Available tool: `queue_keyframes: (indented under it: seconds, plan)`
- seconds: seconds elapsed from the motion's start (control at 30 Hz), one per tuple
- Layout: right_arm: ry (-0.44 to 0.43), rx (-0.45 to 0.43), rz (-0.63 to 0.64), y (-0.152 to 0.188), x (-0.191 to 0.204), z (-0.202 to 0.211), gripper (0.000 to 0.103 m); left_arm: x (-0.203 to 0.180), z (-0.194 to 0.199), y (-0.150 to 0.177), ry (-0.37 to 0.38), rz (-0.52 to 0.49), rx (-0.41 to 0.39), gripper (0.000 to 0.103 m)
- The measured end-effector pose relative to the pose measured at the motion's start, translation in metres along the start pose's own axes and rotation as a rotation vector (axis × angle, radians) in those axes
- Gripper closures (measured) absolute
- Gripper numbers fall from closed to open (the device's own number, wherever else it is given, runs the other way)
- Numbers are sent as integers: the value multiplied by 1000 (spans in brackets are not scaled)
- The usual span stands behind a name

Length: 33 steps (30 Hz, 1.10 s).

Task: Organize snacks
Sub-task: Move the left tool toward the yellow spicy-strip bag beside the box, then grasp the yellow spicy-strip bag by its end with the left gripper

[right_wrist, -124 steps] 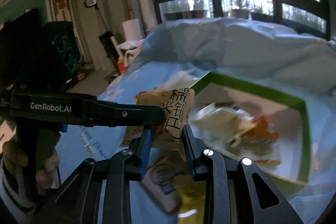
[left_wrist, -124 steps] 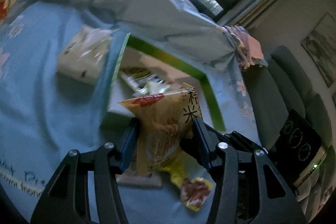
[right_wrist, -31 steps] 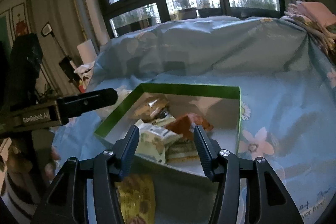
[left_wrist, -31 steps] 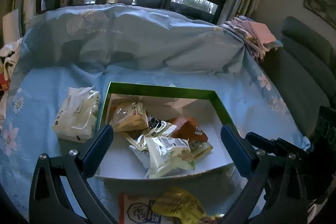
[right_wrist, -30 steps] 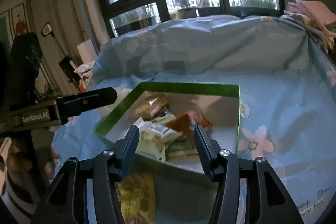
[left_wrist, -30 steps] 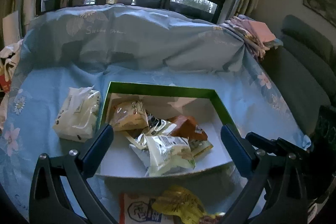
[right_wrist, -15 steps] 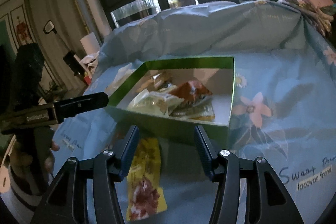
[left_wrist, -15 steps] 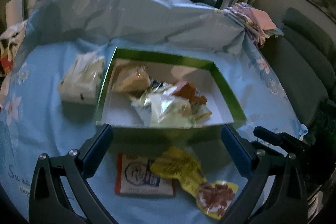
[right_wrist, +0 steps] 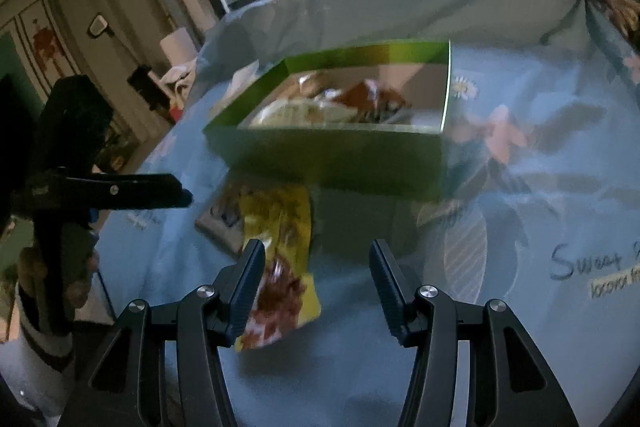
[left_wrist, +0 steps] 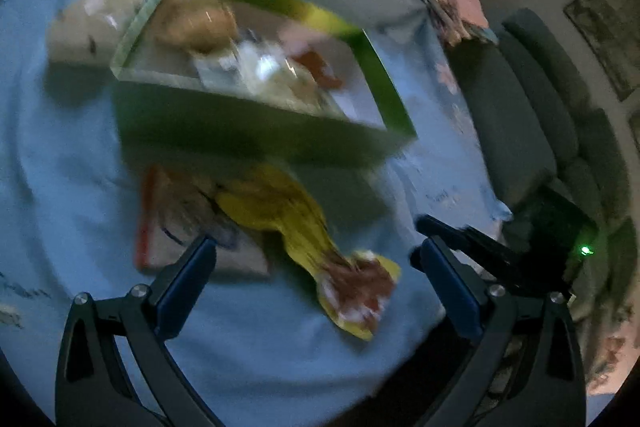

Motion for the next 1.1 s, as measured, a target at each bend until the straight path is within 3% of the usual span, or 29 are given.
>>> queue_keyframes:
  seconds: [0.13,0.23,0.47,0.63,0.7,0.73,0.8,0.87,1.1]
  plan:
    - [-36,39,-9,15,3,-4,48,-7,-15,13,98,33,84,0]
    - [-49,66,-4,24,7,-9,48,-11,-28,21,127,56,144,1]
    - [-111,101,-63,36,5,-24,48,-13,-39,21,184,122,142,2]
    - [-145,90,-78,36,6,-35,48,-12,-44,15,191,148,143,18]
    - [-148,88,-79,35,6,-38,48,-11,-48,14,188,158,149,38]
    - [-154,83,-80,34,6,-38,51,-10,-50,14,189,166,152,41]
    - [-163,85,-80,35,7,-40,65,-9,-54,16,183,176,160,59]
    - [-139,96,-63,38,7,-43,81,-9,-55,17,170,169,164,62]
    - [-145,40,-29,38,12,-32,95,-14,-47,17,130,92,139,68]
Point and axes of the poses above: each gripper's, at about its wrist camera, not at the fingertips, and z roughly against the way its jaws point, x to its left, y to its underside, the point moved 3 cm from there along -z, roughly the way its jaws point, and after that the axes turned 5 degrees about -y, right-handed, at the moved point
